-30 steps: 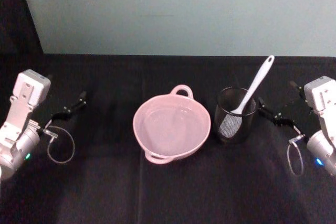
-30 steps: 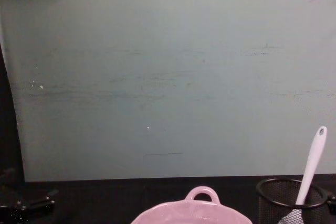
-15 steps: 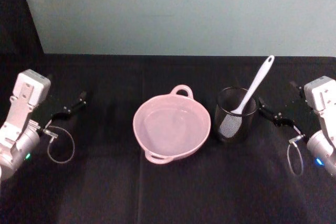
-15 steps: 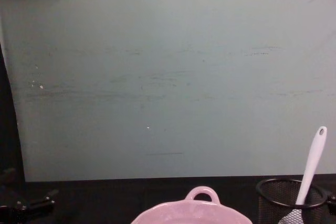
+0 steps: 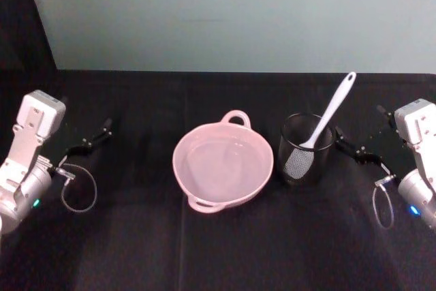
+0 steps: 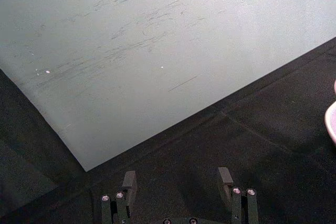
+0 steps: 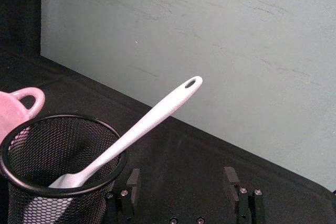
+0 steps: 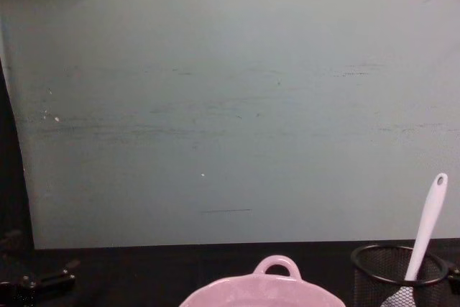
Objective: Use the one hand to pick up the spoon and stir the clear water in the bowl.
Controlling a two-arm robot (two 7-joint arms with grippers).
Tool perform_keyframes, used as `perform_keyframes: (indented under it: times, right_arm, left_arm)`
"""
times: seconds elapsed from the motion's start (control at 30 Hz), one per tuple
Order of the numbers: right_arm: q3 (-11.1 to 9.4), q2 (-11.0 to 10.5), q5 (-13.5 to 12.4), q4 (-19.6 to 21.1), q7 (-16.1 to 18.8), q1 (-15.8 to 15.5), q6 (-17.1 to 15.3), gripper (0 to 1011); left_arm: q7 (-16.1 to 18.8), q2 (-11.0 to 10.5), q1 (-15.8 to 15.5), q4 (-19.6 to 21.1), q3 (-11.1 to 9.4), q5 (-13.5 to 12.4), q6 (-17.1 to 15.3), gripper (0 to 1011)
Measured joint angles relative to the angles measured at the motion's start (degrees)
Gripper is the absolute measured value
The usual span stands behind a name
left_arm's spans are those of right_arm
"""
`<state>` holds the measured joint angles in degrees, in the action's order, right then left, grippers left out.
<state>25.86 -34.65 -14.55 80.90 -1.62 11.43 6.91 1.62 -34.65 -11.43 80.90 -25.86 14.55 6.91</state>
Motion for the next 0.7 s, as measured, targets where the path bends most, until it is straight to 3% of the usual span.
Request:
perform_keyframes:
  times: [0.33, 0.53, 0.7]
  right_arm:
    - [-1.0, -0.4, -0.1, 1.6, 0.0, -1.4, -0.5, 1002]
    - [-5.1, -2.7, -2.4, 7.3, -1.0, -6.7, -3.0, 1002]
    - [-8.4, -3.3, -5.5, 10.3, -0.4, -10.1, -3.0, 1003]
  left_arm:
    - [0.0, 0.0, 0.0, 0.0, 0.0, 0.0, 0.0, 1011]
    - [0.0, 0.0, 0.0, 0.0, 0.0, 0.0, 0.0, 1011]
    - [0.0, 0.0, 0.0, 0.0, 0.0, 0.0, 0.0, 1011]
